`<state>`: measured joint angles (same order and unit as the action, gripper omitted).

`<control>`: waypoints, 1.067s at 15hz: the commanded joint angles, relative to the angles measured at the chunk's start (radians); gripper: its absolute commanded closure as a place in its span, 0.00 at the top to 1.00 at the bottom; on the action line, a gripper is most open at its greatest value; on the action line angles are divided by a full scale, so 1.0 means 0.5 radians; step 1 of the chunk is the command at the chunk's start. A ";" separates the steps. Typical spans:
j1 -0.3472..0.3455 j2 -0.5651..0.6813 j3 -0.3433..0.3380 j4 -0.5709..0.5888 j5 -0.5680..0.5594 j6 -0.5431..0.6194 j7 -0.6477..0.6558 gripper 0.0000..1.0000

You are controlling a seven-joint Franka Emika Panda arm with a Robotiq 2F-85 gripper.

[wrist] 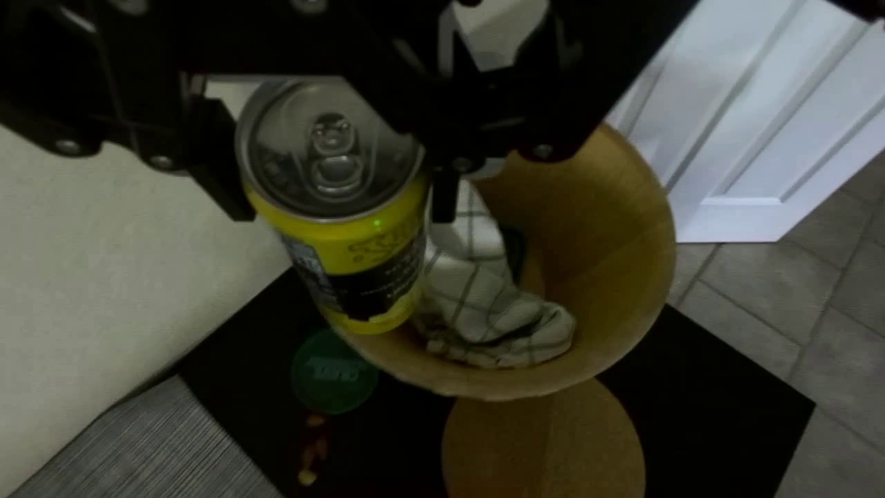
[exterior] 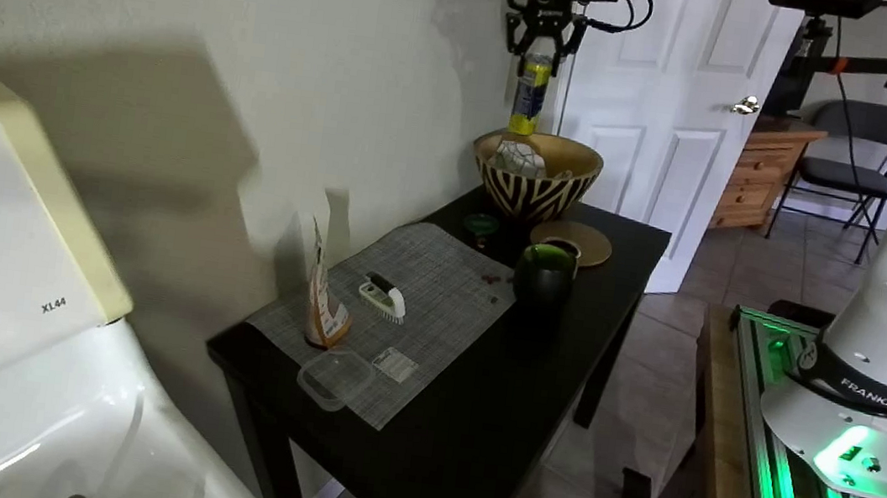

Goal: Pick up the yellow canned drink from the wooden bowl and place it on the gray mat on the table

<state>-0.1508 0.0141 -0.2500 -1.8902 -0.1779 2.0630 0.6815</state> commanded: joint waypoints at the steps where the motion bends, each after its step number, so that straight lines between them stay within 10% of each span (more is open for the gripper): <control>1: 0.085 -0.208 0.183 -0.302 0.034 0.025 -0.137 0.38; 5: 0.149 -0.230 0.325 -0.440 0.048 -0.058 -0.376 0.38; 6: 0.126 -0.149 0.325 -0.351 0.019 -0.020 -0.218 0.63; 10: 0.138 -0.153 0.348 -0.408 0.019 -0.025 -0.320 0.63; 11: 0.136 -0.155 0.345 -0.408 0.019 -0.025 -0.328 0.38; 16: 0.138 0.080 0.331 -0.388 0.125 0.375 -0.440 0.38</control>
<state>-0.0767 -0.0095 -0.0826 -2.0966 -0.1536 2.1440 0.5032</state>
